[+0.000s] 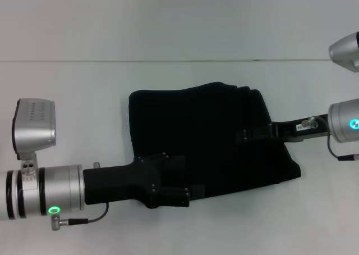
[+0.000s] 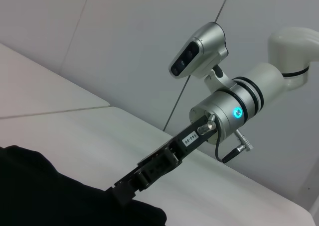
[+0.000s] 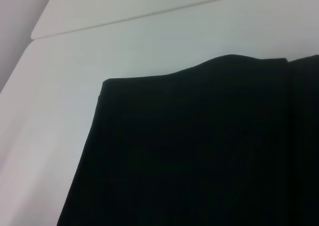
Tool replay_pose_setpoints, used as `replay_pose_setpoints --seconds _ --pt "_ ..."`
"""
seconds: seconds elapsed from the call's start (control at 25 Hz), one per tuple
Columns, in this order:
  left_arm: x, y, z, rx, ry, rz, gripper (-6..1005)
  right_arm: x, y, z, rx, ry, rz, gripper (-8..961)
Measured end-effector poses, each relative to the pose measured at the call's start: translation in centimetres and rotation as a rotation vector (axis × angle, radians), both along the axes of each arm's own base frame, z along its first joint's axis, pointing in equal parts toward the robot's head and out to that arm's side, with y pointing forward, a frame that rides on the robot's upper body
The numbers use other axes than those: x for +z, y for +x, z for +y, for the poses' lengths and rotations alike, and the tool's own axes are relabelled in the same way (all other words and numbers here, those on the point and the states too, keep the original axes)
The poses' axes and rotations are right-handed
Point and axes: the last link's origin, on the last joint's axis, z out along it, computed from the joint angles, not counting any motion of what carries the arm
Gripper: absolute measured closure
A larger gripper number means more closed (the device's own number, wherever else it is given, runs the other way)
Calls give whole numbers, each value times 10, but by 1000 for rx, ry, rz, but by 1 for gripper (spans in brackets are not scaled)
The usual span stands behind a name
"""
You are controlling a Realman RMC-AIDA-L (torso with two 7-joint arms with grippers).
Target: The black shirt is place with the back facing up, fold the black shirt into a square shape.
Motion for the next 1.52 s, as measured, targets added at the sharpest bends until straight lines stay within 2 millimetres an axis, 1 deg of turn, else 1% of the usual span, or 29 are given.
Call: replay_pose_setpoints --seconds 0.16,0.4,0.64,1.0,1.08,1.32,1.52 --pt "0 0 1 -3 2 3 49 -5 -2 1 -1 9 -2 27" --pt "1 0 2 -1 6 7 50 -5 -1 3 -11 25 -7 26" --pt "0 1 4 1 11 8 51 -6 0 2 -15 23 -7 26" --pt "0 1 6 1 15 14 52 -14 -1 0 -24 18 -16 27" --pt "0 1 6 3 17 18 53 -17 -1 -1 -27 18 -17 155" --pt "-1 0 7 9 20 26 54 -23 -1 -1 -36 31 -21 385" --pt "-1 -2 7 15 22 29 54 -25 0 -1 -40 41 -11 622"
